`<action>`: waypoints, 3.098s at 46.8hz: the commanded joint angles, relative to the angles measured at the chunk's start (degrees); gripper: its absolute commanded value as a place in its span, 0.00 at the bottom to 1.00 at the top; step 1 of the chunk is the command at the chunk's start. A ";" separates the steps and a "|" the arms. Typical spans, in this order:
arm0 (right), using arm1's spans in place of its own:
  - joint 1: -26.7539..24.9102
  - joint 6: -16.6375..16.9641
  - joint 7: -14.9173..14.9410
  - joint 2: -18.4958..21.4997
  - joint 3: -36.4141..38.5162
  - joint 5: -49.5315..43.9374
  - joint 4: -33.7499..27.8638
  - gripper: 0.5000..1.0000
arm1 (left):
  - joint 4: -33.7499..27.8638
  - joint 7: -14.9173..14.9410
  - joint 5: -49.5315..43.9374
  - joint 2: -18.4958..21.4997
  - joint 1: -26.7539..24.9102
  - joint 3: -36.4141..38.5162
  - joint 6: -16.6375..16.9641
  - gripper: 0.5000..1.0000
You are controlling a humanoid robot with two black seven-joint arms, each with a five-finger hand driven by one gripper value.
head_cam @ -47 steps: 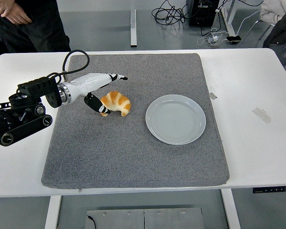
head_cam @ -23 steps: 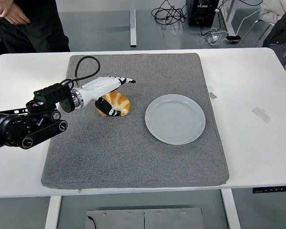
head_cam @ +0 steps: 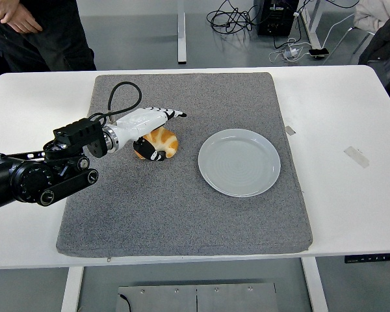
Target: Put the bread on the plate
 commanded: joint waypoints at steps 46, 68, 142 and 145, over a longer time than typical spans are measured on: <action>0.00 0.03 0.00 0.00 0.00 0.01 0.00 1.00 | 2.85 -3.29 -0.76 0.19 -0.48 0.33 1.29 0.00; 0.00 0.03 0.00 0.00 0.00 0.01 -0.09 1.00 | 2.85 -3.64 -2.60 1.07 -8.38 0.33 0.94 0.00; 0.00 -0.05 0.00 0.00 0.00 0.01 0.00 1.00 | 4.25 -6.72 -3.92 -15.89 -15.51 7.45 -1.35 0.00; 0.00 -0.05 0.00 0.00 0.00 0.01 0.00 1.00 | 4.69 -6.81 -3.92 -15.89 -15.24 8.15 -1.88 0.00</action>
